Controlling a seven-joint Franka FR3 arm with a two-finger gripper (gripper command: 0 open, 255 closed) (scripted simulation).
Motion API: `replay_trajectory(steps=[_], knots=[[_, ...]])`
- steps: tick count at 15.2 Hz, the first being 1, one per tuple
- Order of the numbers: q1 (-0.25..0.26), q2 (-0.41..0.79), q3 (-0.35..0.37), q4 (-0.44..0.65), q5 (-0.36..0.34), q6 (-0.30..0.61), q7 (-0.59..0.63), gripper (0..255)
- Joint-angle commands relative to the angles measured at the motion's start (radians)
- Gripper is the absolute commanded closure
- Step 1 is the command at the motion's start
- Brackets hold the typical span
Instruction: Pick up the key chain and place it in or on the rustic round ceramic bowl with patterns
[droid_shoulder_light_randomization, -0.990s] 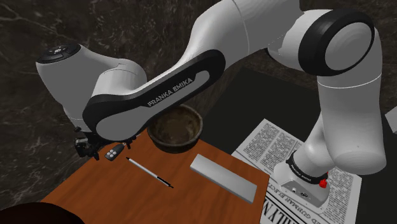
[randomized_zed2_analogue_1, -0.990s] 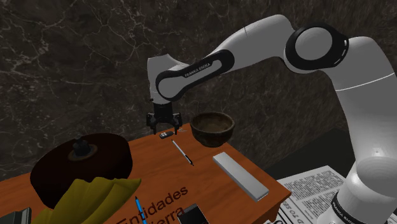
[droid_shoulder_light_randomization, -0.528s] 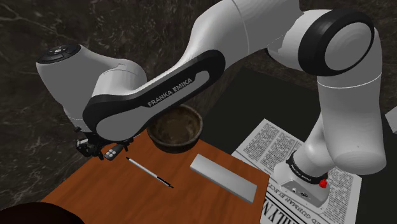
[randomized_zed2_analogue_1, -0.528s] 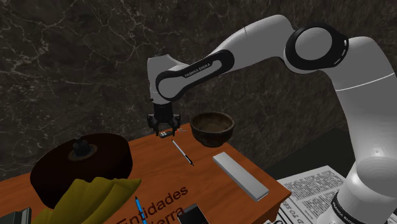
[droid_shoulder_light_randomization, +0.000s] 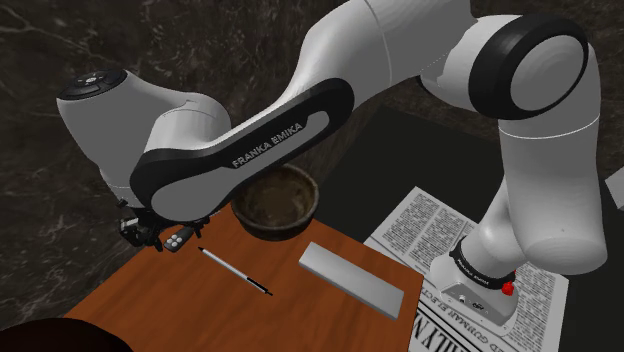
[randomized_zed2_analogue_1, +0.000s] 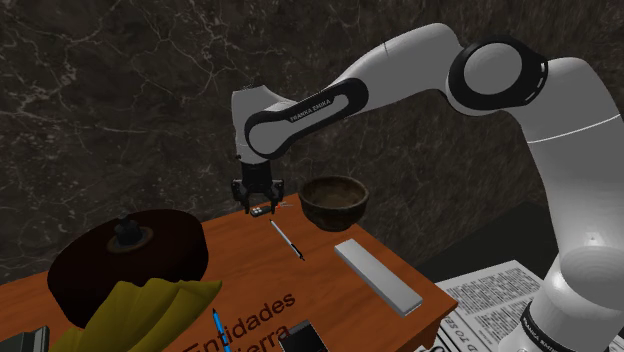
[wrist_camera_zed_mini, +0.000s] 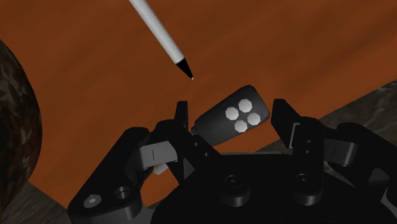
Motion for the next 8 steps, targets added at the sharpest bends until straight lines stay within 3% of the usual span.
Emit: replay_trajectory(steps=[1, 8], knots=[[-0.001, -0.006, 0.002, 0.005, 0.003, -0.01, -0.002, 255], [-0.004, -0.039, 0.015, 0.049, 0.024, -0.084, -0.016, 255]])
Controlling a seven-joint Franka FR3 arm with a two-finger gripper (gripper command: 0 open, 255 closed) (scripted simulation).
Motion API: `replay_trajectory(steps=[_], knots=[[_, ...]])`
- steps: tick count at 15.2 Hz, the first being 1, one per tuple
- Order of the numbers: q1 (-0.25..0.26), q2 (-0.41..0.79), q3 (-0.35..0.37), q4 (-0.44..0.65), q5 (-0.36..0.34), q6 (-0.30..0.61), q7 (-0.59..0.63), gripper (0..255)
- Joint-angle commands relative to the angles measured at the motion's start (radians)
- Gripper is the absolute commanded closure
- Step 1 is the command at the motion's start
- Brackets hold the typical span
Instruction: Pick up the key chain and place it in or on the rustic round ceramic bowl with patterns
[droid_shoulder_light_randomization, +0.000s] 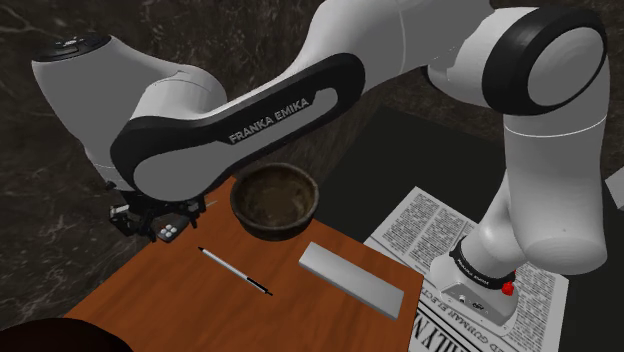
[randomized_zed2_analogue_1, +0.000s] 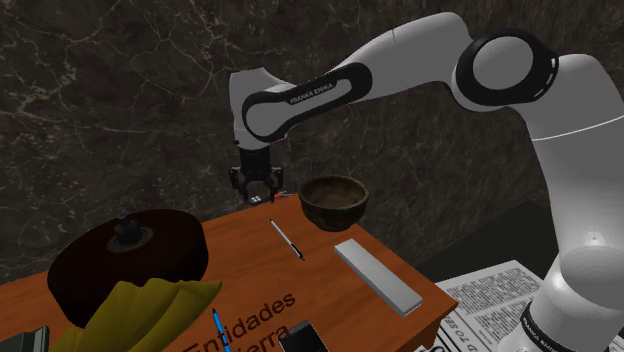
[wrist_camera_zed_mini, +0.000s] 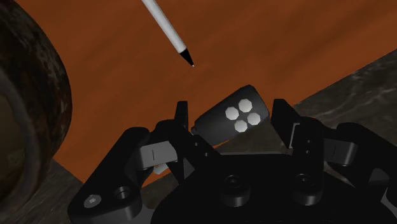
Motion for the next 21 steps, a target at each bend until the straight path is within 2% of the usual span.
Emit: replay_trajectory(steps=[1, 21], knots=[[0.001, -0.007, 0.003, 0.015, 0.005, -0.021, -0.003, 255], [0.026, -0.041, 0.021, 0.238, 0.033, -0.269, -0.034, 255]])
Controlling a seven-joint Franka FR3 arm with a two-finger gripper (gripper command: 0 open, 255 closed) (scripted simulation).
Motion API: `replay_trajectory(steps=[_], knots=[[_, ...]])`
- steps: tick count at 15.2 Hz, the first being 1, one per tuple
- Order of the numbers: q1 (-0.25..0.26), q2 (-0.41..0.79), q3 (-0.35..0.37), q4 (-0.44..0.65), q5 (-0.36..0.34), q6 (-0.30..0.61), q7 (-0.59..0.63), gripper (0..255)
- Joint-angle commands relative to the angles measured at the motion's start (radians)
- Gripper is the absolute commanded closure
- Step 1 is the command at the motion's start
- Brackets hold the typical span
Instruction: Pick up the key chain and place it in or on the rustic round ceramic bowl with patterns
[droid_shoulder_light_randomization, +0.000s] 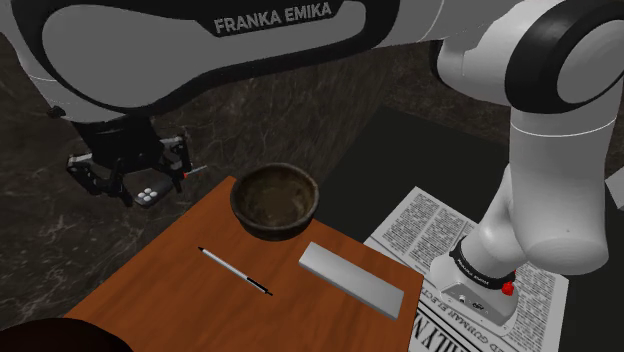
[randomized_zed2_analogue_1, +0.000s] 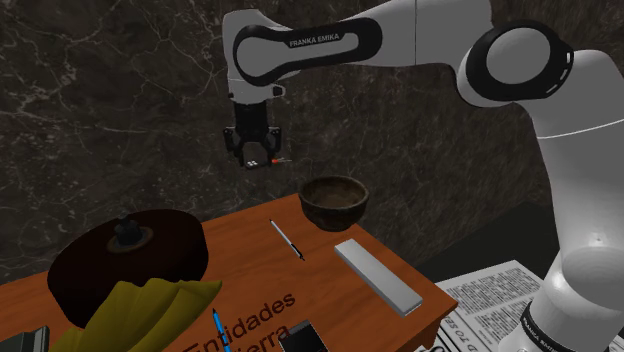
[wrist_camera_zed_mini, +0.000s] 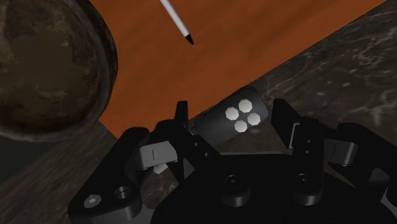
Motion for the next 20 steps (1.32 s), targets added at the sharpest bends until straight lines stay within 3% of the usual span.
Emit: replay_trajectory(steps=[1, 4, 8, 12, 17, 20], knots=[[0.008, 0.004, 0.0, 0.035, -0.001, -0.031, -0.001, 255], [0.017, 0.009, 0.0, 0.08, -0.002, -0.07, -0.005, 255], [-0.097, -0.21, 0.035, -0.225, 0.093, 0.034, -0.031, 255], [-0.174, -0.413, 0.046, -0.458, 0.203, 0.097, -0.092, 255], [-0.213, -0.659, 0.016, -0.694, 0.343, 0.128, -0.197, 255], [-0.209, -0.686, 0.008, -0.745, 0.358, 0.155, -0.209, 255]])
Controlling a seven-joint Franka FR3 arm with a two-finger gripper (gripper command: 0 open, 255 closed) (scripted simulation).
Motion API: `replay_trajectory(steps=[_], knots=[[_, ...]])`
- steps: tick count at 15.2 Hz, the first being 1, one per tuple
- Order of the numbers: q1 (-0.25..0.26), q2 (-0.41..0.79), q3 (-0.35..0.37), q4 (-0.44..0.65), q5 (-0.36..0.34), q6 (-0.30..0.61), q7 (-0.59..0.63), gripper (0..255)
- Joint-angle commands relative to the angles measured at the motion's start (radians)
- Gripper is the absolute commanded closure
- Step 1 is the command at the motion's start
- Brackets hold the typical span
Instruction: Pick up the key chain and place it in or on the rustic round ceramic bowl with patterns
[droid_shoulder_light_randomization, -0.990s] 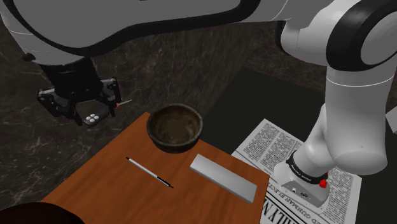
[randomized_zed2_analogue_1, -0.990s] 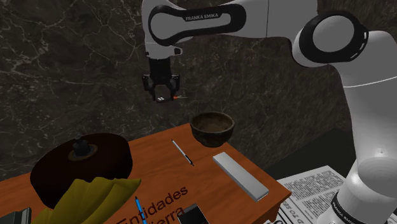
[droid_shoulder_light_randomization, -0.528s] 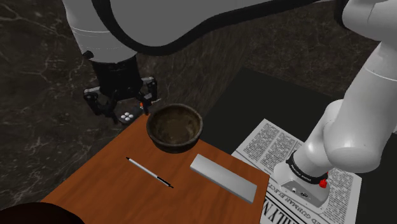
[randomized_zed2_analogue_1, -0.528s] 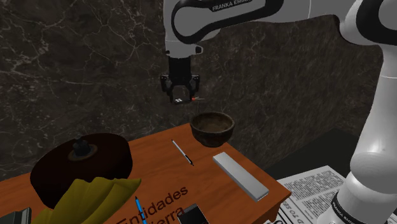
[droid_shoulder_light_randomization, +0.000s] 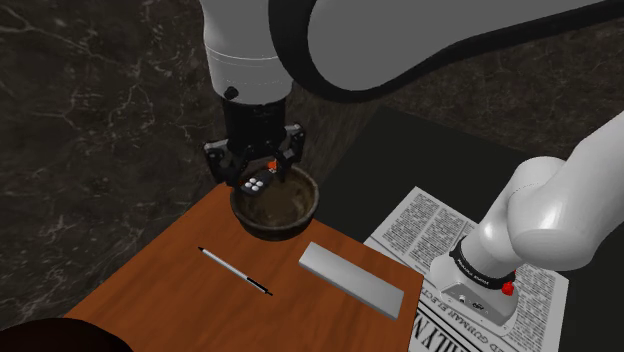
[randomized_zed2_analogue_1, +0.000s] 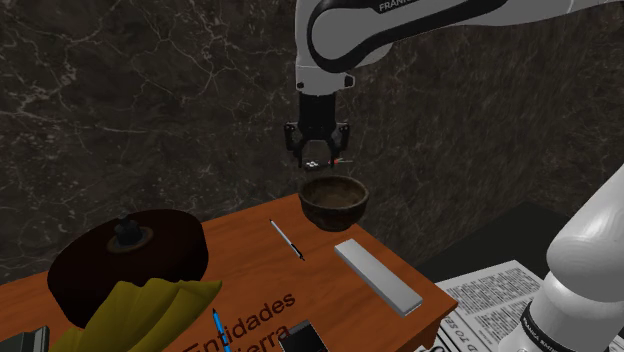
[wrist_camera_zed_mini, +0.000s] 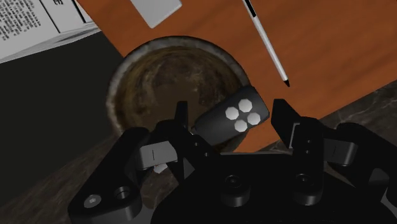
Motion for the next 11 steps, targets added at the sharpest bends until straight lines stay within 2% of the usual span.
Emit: replay_trajectory(steps=[1, 11], knots=[[0.001, -0.01, -0.001, -0.031, 0.007, 0.022, -0.004, 255], [0.004, 0.022, 0.011, -0.137, -0.007, 0.157, 0.009, 255]])
